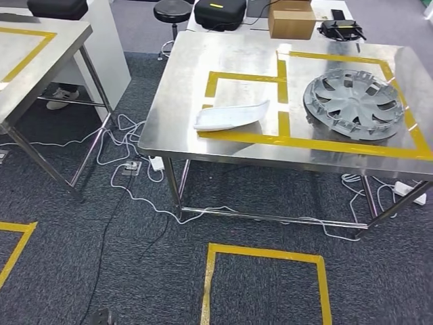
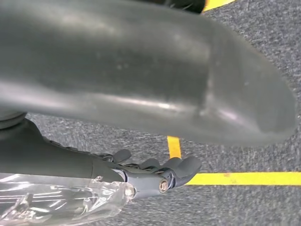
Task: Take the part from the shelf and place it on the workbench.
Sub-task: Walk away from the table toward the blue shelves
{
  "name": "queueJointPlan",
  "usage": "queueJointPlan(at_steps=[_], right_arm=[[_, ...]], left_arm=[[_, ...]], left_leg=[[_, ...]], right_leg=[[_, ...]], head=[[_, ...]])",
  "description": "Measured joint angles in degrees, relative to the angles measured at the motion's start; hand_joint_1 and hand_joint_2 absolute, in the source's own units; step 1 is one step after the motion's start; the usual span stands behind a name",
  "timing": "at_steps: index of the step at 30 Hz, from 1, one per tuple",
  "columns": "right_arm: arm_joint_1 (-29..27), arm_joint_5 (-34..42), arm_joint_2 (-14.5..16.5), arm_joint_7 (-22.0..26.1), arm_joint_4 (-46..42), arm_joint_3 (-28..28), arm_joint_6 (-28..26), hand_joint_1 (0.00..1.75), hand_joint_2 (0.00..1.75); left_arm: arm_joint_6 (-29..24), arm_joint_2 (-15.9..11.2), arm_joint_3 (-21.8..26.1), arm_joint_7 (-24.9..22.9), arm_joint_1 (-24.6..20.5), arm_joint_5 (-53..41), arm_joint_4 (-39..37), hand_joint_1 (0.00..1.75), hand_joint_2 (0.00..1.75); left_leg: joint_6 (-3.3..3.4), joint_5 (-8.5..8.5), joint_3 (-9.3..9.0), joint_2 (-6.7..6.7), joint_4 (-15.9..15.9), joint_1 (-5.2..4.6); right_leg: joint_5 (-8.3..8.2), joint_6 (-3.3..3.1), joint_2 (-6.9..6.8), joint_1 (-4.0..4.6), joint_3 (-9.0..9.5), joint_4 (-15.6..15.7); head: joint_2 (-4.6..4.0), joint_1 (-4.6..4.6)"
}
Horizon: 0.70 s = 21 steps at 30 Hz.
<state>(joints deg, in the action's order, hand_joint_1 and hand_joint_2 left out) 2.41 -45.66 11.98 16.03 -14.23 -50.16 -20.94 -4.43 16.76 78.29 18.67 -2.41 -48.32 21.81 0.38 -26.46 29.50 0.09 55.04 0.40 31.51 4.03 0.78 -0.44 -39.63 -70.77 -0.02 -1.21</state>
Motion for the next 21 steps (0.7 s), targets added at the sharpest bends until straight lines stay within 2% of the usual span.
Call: queueJointPlan(at_steps=[1, 2, 3, 5, 6, 7, 8, 10, 11, 13, 15, 16, 17, 18, 19, 20, 21], right_arm=[[-0.1, -0.1, 0.0, 0.0, 0.0, 0.0, 0.0, 0.00, 0.00], [-0.2, -0.3, 0.0, -0.1, 0.0, 0.0, -0.1, 0.00, 0.00], [-0.2, -0.5, 0.0, -0.1, 0.0, 0.0, -0.2, 0.00, 0.00], [-0.2, -0.8, 0.0, -0.2, 0.0, 0.0, -0.2, 0.00, 0.00], [-0.1, -0.8, 0.0, -0.1, 0.0, 0.0, -0.2, 0.00, 0.00], [0.0, -0.9, 0.0, -0.1, -0.1, 0.0, -0.2, 0.00, 0.00], [0.1, -0.9, 0.0, -0.1, -0.1, 0.0, -0.2, 0.00, 0.00], [-0.1, -0.9, 0.0, -0.1, -0.1, 0.0, -0.2, 0.00, 0.00], [-0.2, -0.9, 0.1, -0.1, -0.1, -0.1, -0.2, 0.00, 0.00], [-0.1, -0.9, 0.1, 0.0, -0.1, -0.1, -0.1, 0.00, 0.00], [0.0, -0.9, 0.1, 0.0, -0.1, -0.1, -0.1, 0.00, 0.00], [0.0, -0.9, 0.1, 0.0, -0.1, -0.1, -0.1, 0.00, 0.00], [-0.1, -0.9, 0.1, 0.0, -0.1, -0.1, -0.1, 0.00, 0.00], [-0.2, -0.9, 0.1, 0.0, -0.1, -0.1, -0.1, 0.00, 0.00], [-0.2, -0.9, 0.1, 0.0, -0.1, -0.1, -0.1, 0.00, 0.00], [-0.1, -0.9, 0.1, 0.0, -0.1, -0.1, 0.0, 0.00, 0.00], [0.0, -0.9, 0.1, 0.0, -0.1, -0.1, 0.0, 0.00, 0.00]], left_arm=[[0.0, 0.0, 0.0, 0.0, 0.0, 0.0, 0.0, 0.00, 0.00], [0.0, 0.0, 0.0, 0.0, 0.1, -0.1, 0.0, 0.00, 0.00], [0.0, 0.0, 0.0, 0.0, 0.1, -0.1, 0.0, 0.00, 0.00], [0.1, 0.1, 0.0, 0.0, 0.0, -0.2, 0.0, 0.00, 0.00], [0.2, 0.1, 0.0, 0.0, 0.1, -0.2, 0.0, 0.00, 0.00], [0.2, 0.1, 0.0, 0.0, 0.1, -0.2, 0.0, 0.00, 0.00], [0.2, 0.1, 0.0, 0.0, 0.0, -0.2, 0.0, 0.00, 0.00], [0.2, 0.1, -0.1, 0.0, 0.0, -0.2, 0.0, 0.00, 0.00], [0.2, 0.2, -0.1, 0.0, -0.1, -0.2, 0.0, 0.00, 0.00], [0.2, 0.2, -0.1, 0.0, -0.1, -0.2, 0.0, 0.00, 0.00], [0.2, 0.2, -0.1, 0.0, 0.0, -0.2, 0.0, 0.00, 0.00], [0.2, 0.2, -0.1, 0.0, 0.1, -0.2, 0.0, 0.00, 0.00], [0.3, 0.2, -0.1, 0.0, 0.1, -0.2, 0.0, 0.00, 0.00], [0.3, 0.2, -0.1, 0.0, 0.1, -0.2, 0.0, 0.00, 0.00], [0.3, 0.2, -0.1, 0.0, 0.1, -0.2, 0.0, 0.00, 0.00], [0.3, 0.2, -0.1, 0.0, 0.1, -0.2, 0.0, 0.00, 0.00], [0.3, 0.2, -0.1, 0.0, 0.1, -0.2, 0.0, 0.00, 0.00]], left_leg=[[0.04, 0.00, 0.04, 0.61, 0.0, -0.02], [0.04, 0.00, 0.05, 1.16, 0.1, -0.03], [0.00, -0.03, 0.00, 1.66, 0.1, -0.03], [-0.27, -0.19, -0.21, 2.57, 0.1, -0.15], [-0.53, -0.31, -0.27, 2.95, 0.2, -0.32], [-0.83, -0.38, -0.29, 3.32, 0.3, -0.50], [-1.14, -0.40, -0.28, 3.67, 0.4, -0.64], [-1.77, -0.46, -0.25, 4.33, 0.4, -0.59], [-2.11, -0.95, -0.08, 4.05, 0.8, -0.51], [-2.70, -3.92, 1.76, 2.42, 5.0, -0.37], [-2.96, -7.95, 5.52, 0.95, 13.0, -0.32], [-2.98, -8.93, 7.06, 0.72, 16.1, -0.31], [-2.95, -8.72, 7.74, 0.61, 17.3, -0.31], [-2.87, -7.29, 7.27, 0.50, 16.2, -0.29], [-2.77, -5.12, 5.86, 0.12, 13.1, -0.25], [-2.67, -2.87, 3.98, -0.84, 9.1, -0.14], [-2.54, -1.40, 2.20, -1.86, 5.2, 0.03]], right_leg=[[0.86, 0.11, -0.14, -0.02, -1.09, -2.8], [0.61, 0.17, -0.27, -0.03, -1.09, -3.3], [-0.71, 0.14, -0.50, -0.05, 0.17, -1.3], [-4.16, 0.03, -2.24, 0.02, 4.86, 7.0], [-5.29, -0.26, -3.06, 0.09, 6.84, 10.6], [-5.78, -0.60, -3.66, 0.20, 7.96, 12.8], [-5.74, -1.02, -3.75, 0.36, 8.19, 13.5], [-5.94, -1.95, -2.76, 0.43, 7.86, 13.6], [-6.08, -2.35, -2.31, 0.36, 7.74, 13.7], [-6.43, -3.04, -1.38, 0.10, 7.54, 13.8], [-6.60, -3.37, -0.33, 0.10, 7.18, 13.8], [-6.67, -3.42, 0.23, 0.11, 7.06, 13.8], [-6.73, -3.40, 0.86, 0.10, 7.00, 13.8], [-6.79, -3.32, 1.52, 0.08, 7.01, 13.8], [-6.86, -3.19, 2.21, 0.02, 7.04, 13.8], [-6.94, -2.99, 2.88, -0.03, 7.03, 13.8], [-6.97, -2.74, 3.54, 0.02, 6.89, 13.6]], head=[[0.00, 0.00], [0.00, 0.01], [0.00, 0.01], [0.00, 0.06], [0.00, 0.10], [0.00, 0.06], [0.00, 0.00], [0.00, -0.14], [0.00, -0.18], [0.00, -0.40], [0.00, -0.61], [0.00, -0.62], [0.00, -0.63], [0.00, -0.62], [0.00, -0.63], [0.00, -0.66], [0.00, -0.71]])
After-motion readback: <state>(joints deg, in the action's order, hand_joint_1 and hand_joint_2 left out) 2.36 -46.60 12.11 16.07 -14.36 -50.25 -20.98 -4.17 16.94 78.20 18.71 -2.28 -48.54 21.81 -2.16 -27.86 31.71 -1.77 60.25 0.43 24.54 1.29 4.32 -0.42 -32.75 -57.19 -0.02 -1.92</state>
